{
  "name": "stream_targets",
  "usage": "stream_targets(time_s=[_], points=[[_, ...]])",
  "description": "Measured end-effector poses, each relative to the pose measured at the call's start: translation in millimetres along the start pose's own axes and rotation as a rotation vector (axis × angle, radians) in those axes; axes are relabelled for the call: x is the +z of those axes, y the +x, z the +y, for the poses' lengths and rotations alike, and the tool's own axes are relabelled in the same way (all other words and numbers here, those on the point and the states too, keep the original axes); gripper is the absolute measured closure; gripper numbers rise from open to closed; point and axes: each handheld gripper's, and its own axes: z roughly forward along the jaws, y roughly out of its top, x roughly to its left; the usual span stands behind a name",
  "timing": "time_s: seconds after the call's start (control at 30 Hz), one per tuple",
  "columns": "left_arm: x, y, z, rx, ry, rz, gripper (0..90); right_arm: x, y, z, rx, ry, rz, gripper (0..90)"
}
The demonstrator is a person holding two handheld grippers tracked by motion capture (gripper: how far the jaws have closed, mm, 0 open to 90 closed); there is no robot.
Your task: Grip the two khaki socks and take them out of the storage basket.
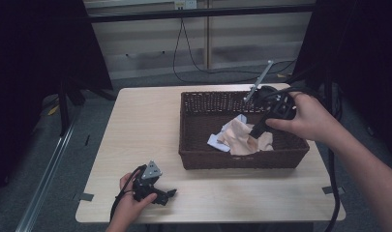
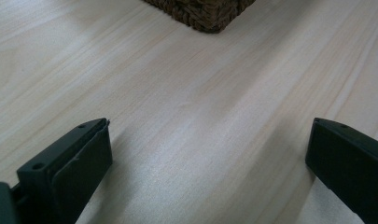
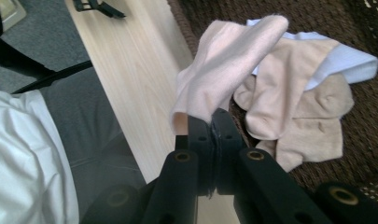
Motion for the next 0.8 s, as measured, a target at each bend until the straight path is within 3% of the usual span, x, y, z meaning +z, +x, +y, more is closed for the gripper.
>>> stream_targets(time_s=[0.53, 0.8], points=[[0.4, -0.1, -0.2, 0.000, -0.005, 0.001, 0.0, 28.7, 11.4, -9.2, -0.028, -0.006, 0.081, 88.3], [0.5, -0.3, -0.3, -0.005, -0.006, -0.001, 0.0, 54.4, 19.2, -14.2, -0.049, 0.008, 0.100, 87.7]])
